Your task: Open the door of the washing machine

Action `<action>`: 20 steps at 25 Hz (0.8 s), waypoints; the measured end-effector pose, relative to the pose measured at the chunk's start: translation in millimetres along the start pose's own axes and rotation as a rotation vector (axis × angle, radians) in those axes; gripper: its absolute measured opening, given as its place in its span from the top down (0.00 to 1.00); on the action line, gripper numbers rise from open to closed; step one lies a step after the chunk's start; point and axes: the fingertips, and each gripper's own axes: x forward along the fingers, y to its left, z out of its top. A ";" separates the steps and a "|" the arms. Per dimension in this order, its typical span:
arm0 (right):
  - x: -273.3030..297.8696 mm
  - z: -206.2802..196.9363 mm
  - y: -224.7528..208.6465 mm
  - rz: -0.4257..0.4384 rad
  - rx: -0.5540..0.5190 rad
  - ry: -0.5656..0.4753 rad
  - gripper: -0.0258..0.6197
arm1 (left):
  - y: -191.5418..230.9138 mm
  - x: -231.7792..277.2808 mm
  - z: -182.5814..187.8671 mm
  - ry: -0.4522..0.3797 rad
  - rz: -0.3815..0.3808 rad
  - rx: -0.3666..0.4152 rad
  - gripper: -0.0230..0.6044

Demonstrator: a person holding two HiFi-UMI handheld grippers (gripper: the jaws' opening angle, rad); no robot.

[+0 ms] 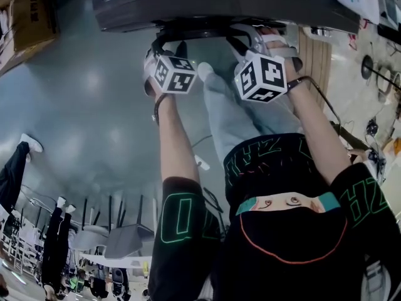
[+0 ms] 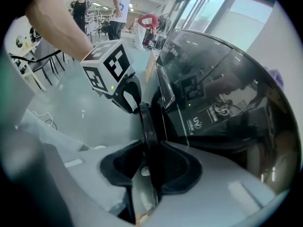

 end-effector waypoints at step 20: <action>-18.2 -8.4 53.2 0.133 -0.128 -0.030 0.76 | -60.1 -29.7 -48.0 0.056 0.034 -0.140 0.67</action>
